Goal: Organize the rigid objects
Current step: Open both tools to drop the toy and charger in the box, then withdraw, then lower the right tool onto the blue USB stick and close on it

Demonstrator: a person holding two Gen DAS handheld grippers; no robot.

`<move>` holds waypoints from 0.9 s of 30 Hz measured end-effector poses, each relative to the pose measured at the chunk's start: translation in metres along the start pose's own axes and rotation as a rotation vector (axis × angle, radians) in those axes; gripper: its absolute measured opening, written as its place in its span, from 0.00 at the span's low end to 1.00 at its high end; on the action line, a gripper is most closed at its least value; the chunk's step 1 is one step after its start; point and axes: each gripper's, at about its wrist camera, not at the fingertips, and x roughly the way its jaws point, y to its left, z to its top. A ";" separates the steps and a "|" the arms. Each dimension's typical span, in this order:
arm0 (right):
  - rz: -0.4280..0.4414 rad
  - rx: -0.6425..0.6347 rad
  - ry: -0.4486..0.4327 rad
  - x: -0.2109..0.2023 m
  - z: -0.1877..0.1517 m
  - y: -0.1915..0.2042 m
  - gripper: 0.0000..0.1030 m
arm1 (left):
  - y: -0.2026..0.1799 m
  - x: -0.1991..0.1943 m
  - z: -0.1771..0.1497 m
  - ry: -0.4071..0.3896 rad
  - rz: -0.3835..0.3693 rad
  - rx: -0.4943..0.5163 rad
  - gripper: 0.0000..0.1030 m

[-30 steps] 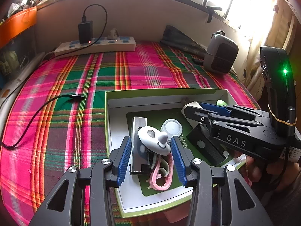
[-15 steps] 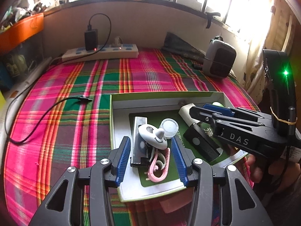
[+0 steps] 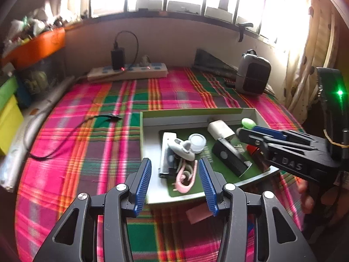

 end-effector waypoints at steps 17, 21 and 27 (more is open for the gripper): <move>-0.005 -0.053 -0.053 -0.057 -0.043 0.020 0.37 | 0.001 -0.033 -0.036 -0.007 -0.026 -0.032 0.44; -0.003 -0.057 -0.050 -0.062 -0.053 0.025 0.37 | 0.008 -0.038 -0.046 -0.004 -0.032 -0.056 0.43; 0.003 -0.089 -0.026 -0.061 -0.067 0.037 0.37 | 0.022 -0.042 -0.056 0.001 -0.033 -0.097 0.44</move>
